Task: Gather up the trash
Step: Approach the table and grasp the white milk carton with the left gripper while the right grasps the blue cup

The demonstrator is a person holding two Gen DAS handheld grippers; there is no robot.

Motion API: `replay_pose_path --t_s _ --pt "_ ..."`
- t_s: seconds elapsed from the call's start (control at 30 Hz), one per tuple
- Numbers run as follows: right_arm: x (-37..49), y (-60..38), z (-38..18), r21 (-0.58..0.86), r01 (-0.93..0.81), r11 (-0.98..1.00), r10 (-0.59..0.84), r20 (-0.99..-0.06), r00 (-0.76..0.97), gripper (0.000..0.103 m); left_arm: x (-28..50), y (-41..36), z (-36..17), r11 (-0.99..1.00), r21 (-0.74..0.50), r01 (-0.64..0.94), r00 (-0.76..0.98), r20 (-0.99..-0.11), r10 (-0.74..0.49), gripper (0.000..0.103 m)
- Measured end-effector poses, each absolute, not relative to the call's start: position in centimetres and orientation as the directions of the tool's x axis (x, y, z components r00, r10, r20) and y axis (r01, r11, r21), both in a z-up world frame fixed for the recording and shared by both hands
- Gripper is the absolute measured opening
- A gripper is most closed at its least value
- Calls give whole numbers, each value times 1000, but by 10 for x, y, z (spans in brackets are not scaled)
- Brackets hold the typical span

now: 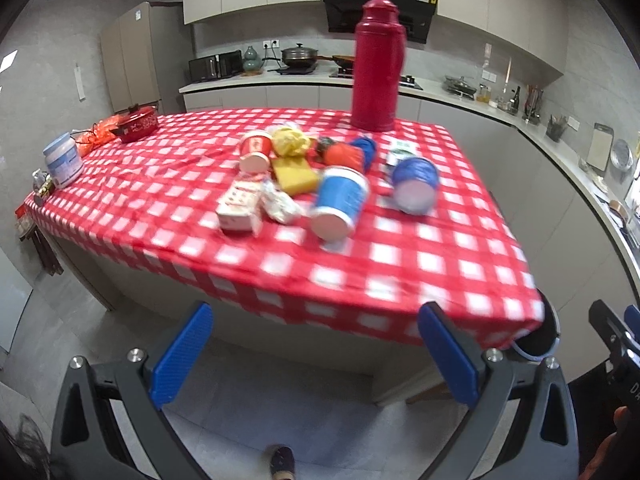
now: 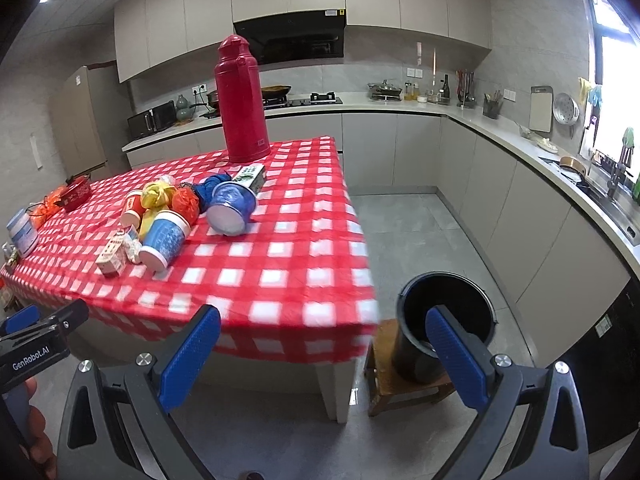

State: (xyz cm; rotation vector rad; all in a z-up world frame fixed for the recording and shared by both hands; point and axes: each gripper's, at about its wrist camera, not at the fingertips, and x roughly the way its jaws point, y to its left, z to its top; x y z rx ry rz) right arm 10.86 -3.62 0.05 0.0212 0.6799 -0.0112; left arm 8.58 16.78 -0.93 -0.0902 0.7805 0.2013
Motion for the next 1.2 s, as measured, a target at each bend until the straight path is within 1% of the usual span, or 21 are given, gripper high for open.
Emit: replay_pose_path --t_s 0.17,0.4,0.57,0.73,0.83,1.2 --pt "140 15 -9 35 33 999 -4 -637 771 103 119 215 -18 977 9 -212 679 -718 154 103" --pt "177 65 -20 68 11 998 36 -656 753 103 157 257 -30 977 40 -210 656 -735 171 103" --pt "207 89 -32 77 -50 996 89 -660 746 103 178 274 -39 968 52 -246 645 -736 203 102" --pt "226 110 -40 80 -84 993 116 -662 741 103 196 284 -48 970 64 -234 649 -733 205 101" --pt "237 121 -48 83 -77 994 113 -674 730 103 209 291 -57 977 48 -209 643 -745 174 100" --pt "271 162 -68 98 -9 995 74 -684 726 103 253 314 -91 995 14 -99 615 -785 72 89"
